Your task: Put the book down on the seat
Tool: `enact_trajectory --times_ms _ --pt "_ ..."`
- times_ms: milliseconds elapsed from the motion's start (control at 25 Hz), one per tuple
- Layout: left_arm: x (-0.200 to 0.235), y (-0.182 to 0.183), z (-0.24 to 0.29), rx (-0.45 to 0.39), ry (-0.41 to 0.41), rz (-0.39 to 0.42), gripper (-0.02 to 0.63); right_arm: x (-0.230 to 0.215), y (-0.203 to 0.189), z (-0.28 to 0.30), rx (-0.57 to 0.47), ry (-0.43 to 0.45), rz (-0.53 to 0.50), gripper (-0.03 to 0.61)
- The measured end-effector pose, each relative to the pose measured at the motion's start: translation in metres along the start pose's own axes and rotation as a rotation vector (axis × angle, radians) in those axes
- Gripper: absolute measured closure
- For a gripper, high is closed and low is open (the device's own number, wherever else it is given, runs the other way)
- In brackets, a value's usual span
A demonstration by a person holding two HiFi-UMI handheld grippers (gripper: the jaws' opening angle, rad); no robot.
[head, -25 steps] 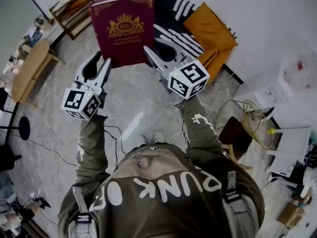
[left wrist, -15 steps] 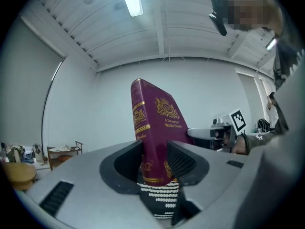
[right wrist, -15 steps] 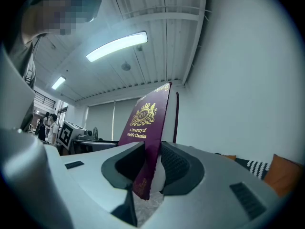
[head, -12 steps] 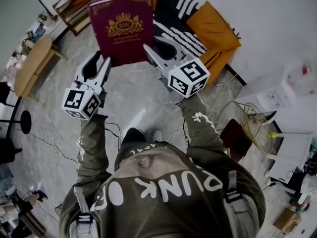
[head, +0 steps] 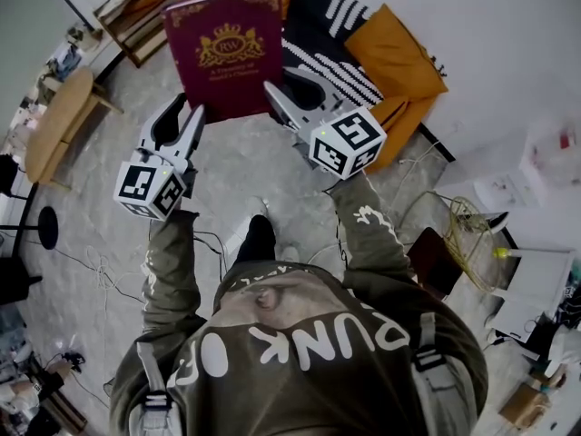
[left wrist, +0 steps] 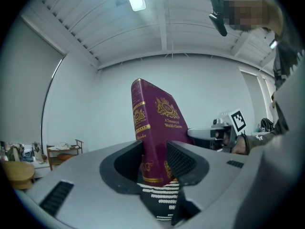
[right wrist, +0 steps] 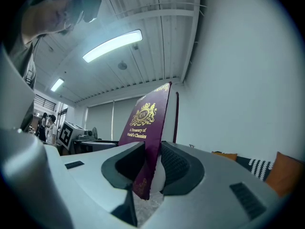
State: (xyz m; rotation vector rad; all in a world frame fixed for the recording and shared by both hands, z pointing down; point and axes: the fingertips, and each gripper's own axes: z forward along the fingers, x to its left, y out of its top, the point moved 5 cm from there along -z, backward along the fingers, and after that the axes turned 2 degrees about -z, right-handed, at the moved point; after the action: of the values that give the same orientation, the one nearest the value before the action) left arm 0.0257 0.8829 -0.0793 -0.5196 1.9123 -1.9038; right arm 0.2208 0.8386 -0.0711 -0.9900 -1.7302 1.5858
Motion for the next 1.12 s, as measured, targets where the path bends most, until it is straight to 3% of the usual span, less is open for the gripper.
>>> enact_trajectory --times_ms 760,1120 --pt "0.183 -0.008 0.111 -0.009 -0.040 -0.047 0.454 -0.099 -0.015 0.181 0.041 -0.039 -0.001 0.462" --pt "0.226 -0.022 0.168 0.008 -0.041 -0.070 0.454 -0.154 -0.028 0.226 0.056 -0.045 0.013 0.462"
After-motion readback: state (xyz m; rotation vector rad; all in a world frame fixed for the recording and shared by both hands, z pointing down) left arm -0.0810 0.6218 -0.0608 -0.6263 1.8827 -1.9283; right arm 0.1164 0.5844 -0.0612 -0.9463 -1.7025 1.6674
